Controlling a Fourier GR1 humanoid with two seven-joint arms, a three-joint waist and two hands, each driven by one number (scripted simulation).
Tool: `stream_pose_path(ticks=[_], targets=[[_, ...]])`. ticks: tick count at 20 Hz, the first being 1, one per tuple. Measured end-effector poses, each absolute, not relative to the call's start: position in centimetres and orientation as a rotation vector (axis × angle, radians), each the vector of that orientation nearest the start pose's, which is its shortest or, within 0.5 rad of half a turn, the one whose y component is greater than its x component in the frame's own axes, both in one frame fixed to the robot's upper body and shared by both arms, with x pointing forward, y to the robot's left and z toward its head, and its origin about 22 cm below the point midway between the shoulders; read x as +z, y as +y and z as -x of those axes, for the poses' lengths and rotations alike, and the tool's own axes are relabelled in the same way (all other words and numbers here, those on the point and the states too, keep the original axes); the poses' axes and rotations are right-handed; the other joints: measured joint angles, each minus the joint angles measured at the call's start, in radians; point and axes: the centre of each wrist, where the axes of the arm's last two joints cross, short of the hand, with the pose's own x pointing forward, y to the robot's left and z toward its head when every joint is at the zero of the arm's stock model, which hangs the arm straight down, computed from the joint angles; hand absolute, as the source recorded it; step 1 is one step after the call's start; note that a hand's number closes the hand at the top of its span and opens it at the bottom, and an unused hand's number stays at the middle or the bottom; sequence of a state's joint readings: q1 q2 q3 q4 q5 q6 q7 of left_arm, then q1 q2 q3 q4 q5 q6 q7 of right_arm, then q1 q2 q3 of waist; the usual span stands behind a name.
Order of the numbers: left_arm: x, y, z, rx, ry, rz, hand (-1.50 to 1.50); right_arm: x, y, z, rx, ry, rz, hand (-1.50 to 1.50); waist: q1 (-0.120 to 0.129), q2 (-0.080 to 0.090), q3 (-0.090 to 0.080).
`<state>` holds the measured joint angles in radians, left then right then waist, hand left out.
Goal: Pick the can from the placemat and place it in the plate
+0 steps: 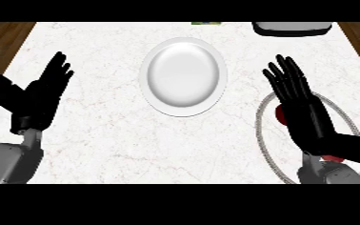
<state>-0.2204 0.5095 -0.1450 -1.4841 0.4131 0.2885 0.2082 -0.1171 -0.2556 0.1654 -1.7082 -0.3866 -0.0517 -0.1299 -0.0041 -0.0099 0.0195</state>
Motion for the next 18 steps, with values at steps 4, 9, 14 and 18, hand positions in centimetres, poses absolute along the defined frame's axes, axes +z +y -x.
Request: stream_pose_path(ticks=[4, 9, 14, 18], targets=[[6.3, 29.8, -28.6, -0.014, -1.450, -0.198, 0.00, 7.2, -27.9, -27.5, 0.111, -1.842, -0.341, 1.50, 0.010, 0.009, -0.011], [5.3, 29.3, -28.4, -0.058, -1.437, -0.195, 0.00, 11.0, -35.0, -29.0, 0.360, -1.863, -0.089, -1.50, 0.010, 0.017, -0.023], [3.4, 28.8, -27.8, -0.081, -1.423, -0.167, 0.00, 6.0, -40.7, -28.4, 0.197, -1.894, -0.067, -1.50, 0.021, 0.023, -0.017], [3.1, 28.2, -28.1, -0.089, -1.421, -0.162, 0.00, 4.0, -43.5, -27.7, 0.354, -1.879, -0.065, -1.50, 0.024, 0.022, -0.016]])
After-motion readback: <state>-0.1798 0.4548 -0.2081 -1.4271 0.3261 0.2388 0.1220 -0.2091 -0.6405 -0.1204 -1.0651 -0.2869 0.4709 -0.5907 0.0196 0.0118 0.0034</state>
